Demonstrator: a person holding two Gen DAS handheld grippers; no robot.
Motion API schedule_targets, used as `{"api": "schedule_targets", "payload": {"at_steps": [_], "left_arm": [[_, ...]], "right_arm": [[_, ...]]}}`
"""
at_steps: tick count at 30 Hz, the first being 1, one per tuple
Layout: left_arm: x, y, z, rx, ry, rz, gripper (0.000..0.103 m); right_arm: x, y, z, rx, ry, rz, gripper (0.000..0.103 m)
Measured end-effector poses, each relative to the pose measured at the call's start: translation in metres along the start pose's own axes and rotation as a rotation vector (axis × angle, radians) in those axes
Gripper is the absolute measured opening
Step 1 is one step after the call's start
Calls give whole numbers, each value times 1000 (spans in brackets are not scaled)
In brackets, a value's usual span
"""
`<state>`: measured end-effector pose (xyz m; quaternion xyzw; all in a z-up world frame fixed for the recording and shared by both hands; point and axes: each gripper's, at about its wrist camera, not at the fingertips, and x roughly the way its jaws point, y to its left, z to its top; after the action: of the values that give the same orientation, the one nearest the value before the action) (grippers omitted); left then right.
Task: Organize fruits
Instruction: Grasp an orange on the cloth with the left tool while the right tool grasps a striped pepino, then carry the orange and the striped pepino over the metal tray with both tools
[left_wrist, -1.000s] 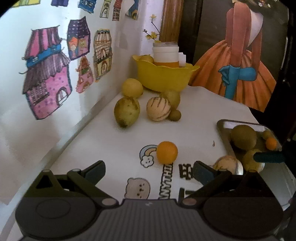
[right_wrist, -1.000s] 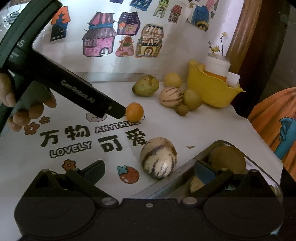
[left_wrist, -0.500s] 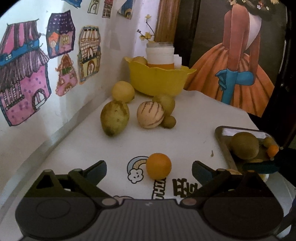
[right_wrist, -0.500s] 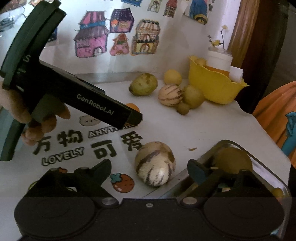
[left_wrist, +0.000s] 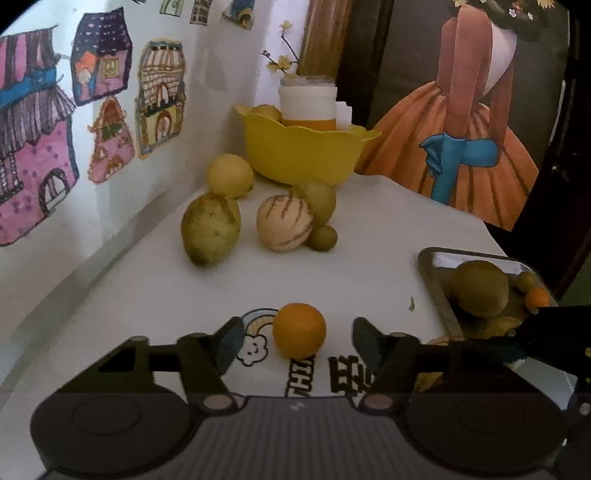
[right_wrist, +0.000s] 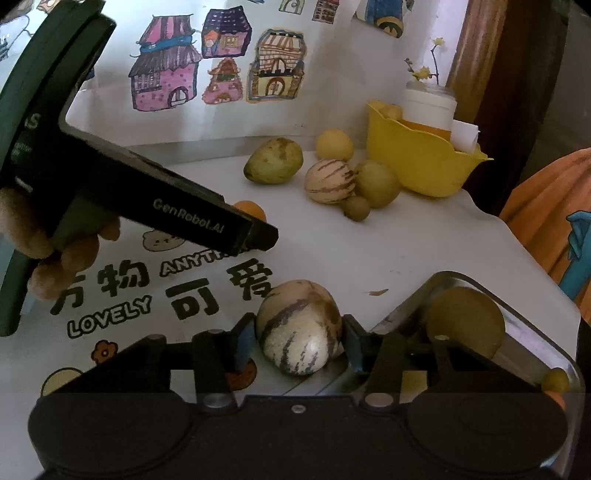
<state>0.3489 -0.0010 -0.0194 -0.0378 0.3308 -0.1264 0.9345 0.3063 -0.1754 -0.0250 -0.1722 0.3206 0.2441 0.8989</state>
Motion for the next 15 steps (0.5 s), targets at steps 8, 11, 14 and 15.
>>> {"api": "schedule_targets", "payload": {"at_steps": [8, 11, 14, 15], "left_arm": [[5, -1, -3, -10, 19, -3, 41], [5, 0, -3, -17, 18, 0, 35], [5, 1, -3, -24, 19, -2, 34], [4, 2, -3, -28, 19, -3, 34]], "right_arm": [[1, -2, 1, 26, 2, 8, 51], [0, -2, 1, 20, 1, 4, 51], [0, -1, 1, 26, 0, 4, 50], [0, -1, 1, 24, -1, 2, 50]]}}
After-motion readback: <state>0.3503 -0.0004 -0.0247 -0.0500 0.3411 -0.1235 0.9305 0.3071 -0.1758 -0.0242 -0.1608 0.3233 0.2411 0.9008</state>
